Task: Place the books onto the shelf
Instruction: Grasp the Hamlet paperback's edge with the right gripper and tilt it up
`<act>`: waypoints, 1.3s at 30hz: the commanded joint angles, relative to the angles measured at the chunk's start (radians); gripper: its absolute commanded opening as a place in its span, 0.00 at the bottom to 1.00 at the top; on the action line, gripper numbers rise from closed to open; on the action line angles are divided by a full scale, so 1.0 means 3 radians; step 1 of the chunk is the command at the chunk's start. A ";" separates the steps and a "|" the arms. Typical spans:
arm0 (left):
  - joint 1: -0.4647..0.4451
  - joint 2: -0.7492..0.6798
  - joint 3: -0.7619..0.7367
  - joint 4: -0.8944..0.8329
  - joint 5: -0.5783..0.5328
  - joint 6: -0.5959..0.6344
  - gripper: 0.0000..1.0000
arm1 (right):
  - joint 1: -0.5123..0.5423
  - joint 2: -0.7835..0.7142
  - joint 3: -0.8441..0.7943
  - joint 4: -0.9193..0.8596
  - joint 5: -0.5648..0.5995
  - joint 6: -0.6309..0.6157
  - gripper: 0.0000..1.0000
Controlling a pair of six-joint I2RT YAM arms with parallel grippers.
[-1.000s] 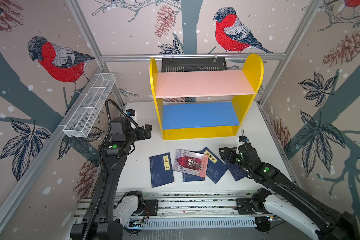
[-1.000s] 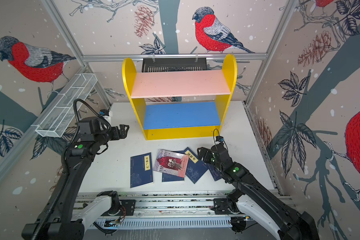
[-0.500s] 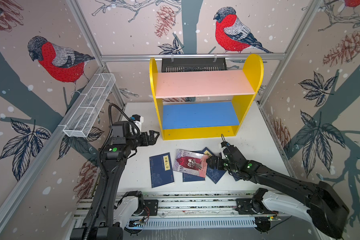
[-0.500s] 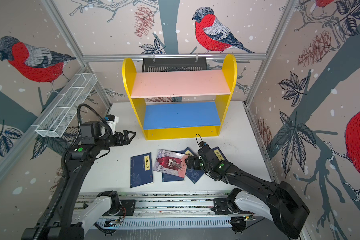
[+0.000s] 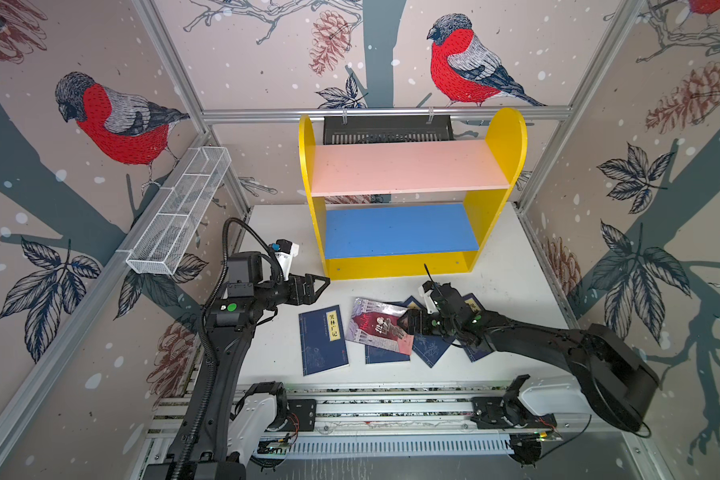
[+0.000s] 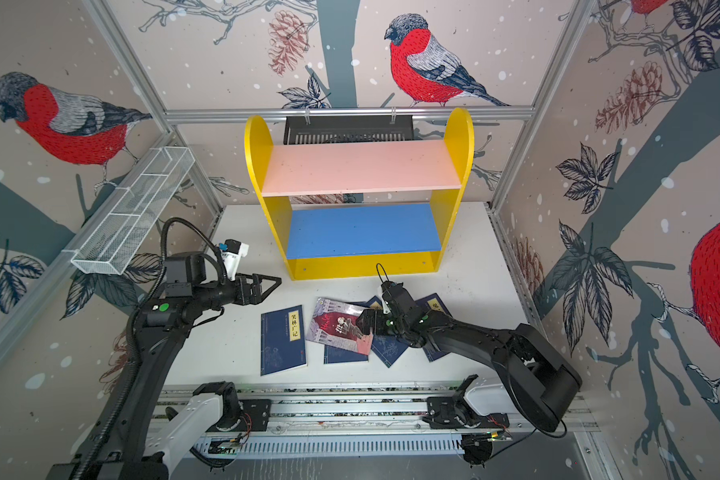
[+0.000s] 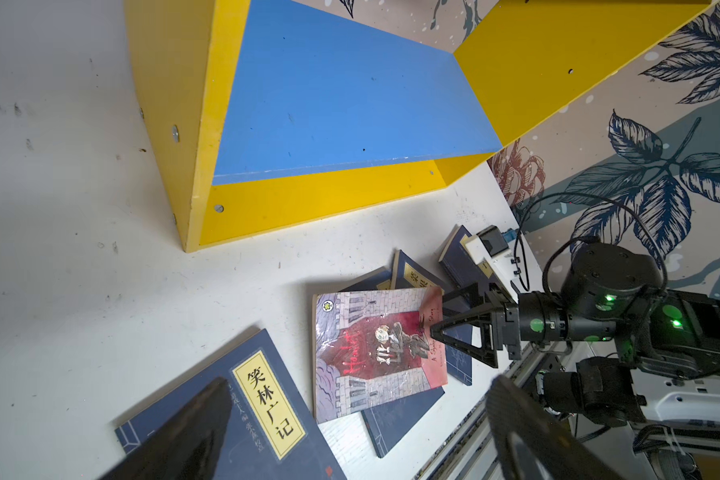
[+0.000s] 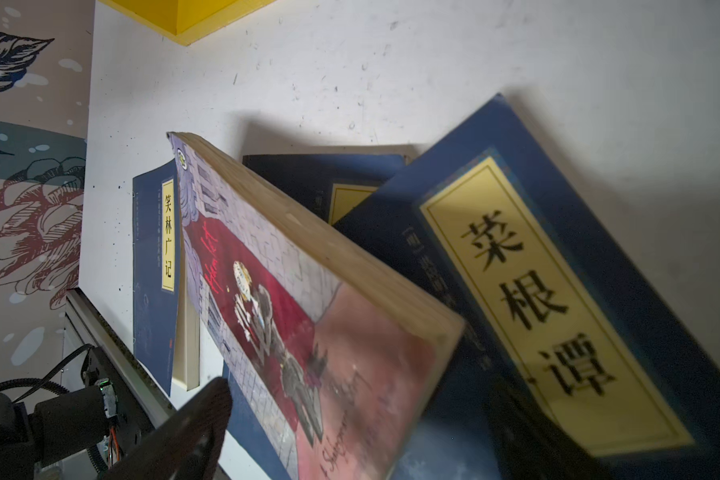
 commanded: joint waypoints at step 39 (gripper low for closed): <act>0.0004 -0.0097 -0.0202 0.0235 0.0210 -0.0233 0.96 | -0.0303 -0.0120 -0.0321 0.0682 -0.0593 0.0129 0.38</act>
